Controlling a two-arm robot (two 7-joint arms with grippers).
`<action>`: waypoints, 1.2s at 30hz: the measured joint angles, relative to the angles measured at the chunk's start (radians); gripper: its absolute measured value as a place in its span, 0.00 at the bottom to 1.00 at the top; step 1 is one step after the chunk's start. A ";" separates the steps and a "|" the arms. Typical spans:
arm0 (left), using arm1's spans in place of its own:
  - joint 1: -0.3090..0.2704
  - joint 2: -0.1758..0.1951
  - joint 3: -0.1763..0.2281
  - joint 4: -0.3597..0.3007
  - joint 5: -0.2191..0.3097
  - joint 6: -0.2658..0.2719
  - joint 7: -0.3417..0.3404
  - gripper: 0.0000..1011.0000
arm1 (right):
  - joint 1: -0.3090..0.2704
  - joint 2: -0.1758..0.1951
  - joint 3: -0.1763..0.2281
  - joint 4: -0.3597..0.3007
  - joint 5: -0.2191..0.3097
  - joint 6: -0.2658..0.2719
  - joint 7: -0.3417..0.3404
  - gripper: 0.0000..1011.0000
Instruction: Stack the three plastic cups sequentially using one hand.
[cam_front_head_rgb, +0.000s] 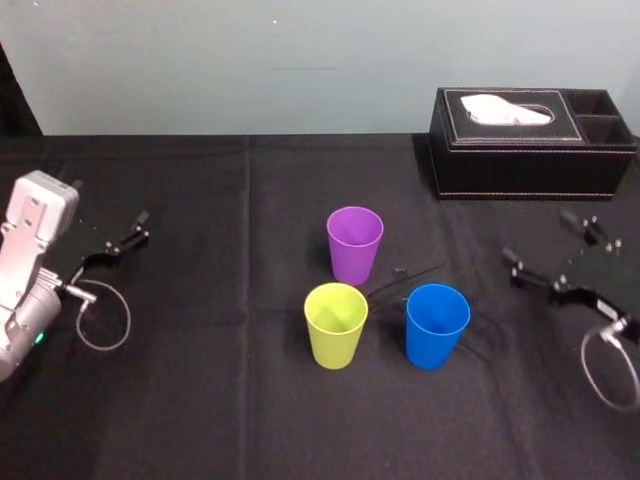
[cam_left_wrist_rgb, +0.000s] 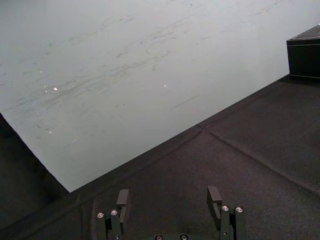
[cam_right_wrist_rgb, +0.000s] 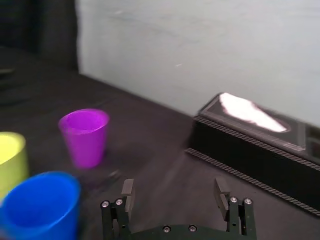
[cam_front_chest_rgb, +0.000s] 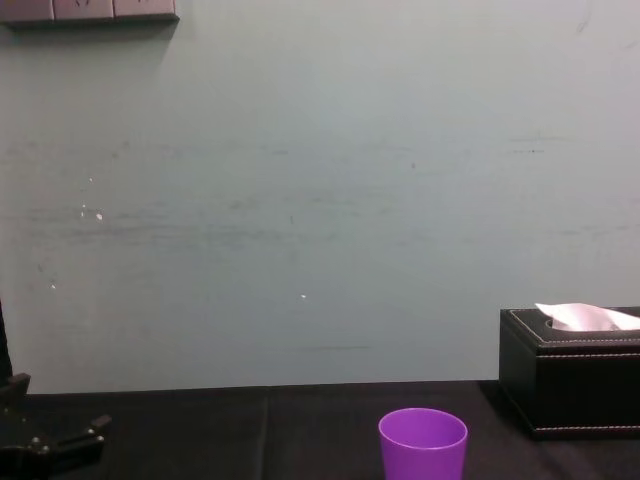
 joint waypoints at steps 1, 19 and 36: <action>0.000 0.000 0.000 0.000 0.000 0.000 0.000 1.00 | -0.019 0.026 0.009 -0.006 0.022 -0.004 0.053 0.99; 0.000 0.000 0.000 0.000 0.000 0.000 0.000 1.00 | -0.074 0.107 -0.004 0.001 0.105 0.021 0.372 0.99; 0.000 0.000 0.000 0.000 0.000 0.000 0.000 1.00 | 0.007 0.029 -0.077 0.046 0.076 0.059 0.423 0.99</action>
